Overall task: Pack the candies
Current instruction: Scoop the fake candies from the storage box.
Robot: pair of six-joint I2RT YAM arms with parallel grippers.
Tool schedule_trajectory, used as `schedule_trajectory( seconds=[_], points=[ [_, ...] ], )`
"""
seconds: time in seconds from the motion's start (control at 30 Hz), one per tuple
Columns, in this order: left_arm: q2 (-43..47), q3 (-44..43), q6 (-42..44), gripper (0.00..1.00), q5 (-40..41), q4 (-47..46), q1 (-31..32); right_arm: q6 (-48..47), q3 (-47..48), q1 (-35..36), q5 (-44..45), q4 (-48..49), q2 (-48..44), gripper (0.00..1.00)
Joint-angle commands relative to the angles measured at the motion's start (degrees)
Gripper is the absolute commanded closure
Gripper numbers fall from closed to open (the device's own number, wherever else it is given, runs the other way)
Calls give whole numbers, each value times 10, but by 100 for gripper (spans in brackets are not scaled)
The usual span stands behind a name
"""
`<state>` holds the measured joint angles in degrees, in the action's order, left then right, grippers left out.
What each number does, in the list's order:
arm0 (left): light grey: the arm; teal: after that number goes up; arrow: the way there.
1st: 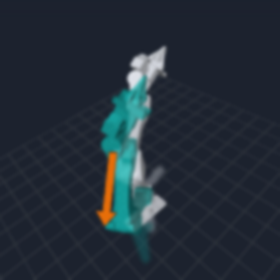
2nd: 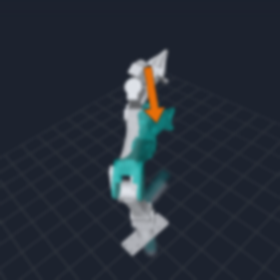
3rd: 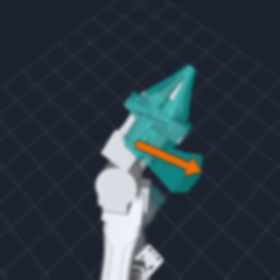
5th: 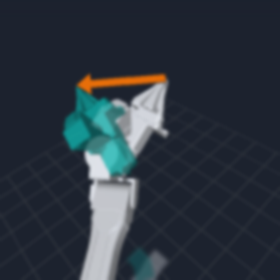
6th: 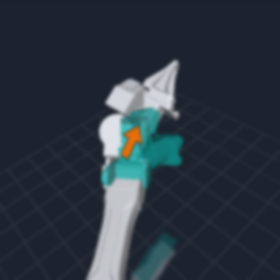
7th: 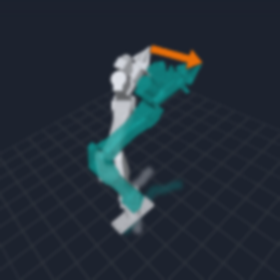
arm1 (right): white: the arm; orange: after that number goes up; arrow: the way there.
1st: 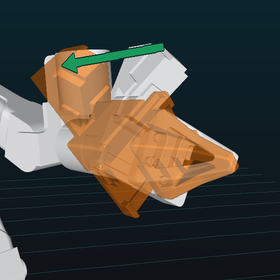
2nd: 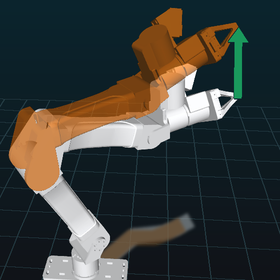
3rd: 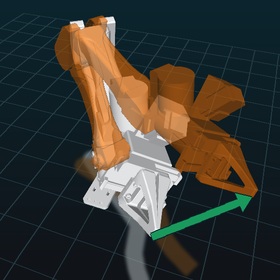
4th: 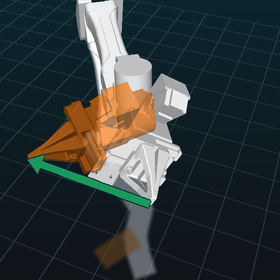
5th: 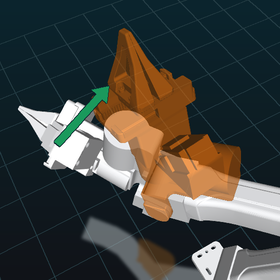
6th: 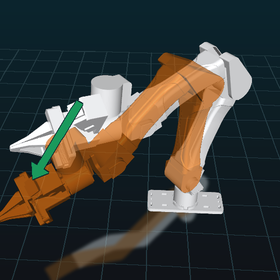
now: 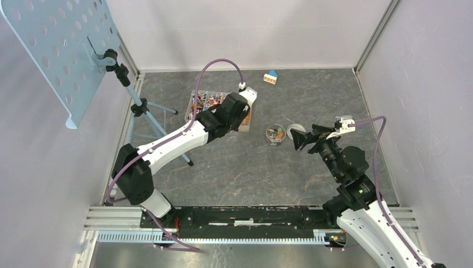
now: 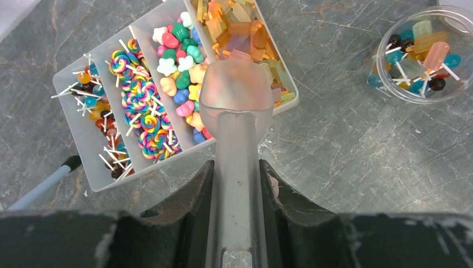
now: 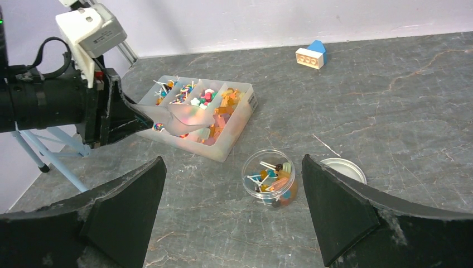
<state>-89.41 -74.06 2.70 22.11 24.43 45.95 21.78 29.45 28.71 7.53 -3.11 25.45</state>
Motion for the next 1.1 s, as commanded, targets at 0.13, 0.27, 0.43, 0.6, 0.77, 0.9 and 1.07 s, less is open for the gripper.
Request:
schedule_trajectory(
  seconds=[0.13,0.27,0.43,0.6,0.77,0.9,1.07],
  points=[
    [-50,-73,-70,98,-22,39,-23,1,10,-1,-2,15,-4,2],
    [-74,-90,-85,98,-32,51,-29,1,9,-2,-3,15,-2,2],
    [-103,-113,-100,98,-53,69,-44,-1,7,-1,-3,18,1,2],
    [-129,-133,-100,98,-58,78,-52,0,5,-2,-5,18,2,2],
    [-143,-130,-107,98,-65,73,-59,1,0,-1,-4,24,3,2],
    [-132,-98,-107,98,-66,38,-60,1,2,-1,-6,24,5,2],
    [-111,-49,-113,98,-49,-4,-60,2,-2,-2,-7,27,6,2]
  ],
)
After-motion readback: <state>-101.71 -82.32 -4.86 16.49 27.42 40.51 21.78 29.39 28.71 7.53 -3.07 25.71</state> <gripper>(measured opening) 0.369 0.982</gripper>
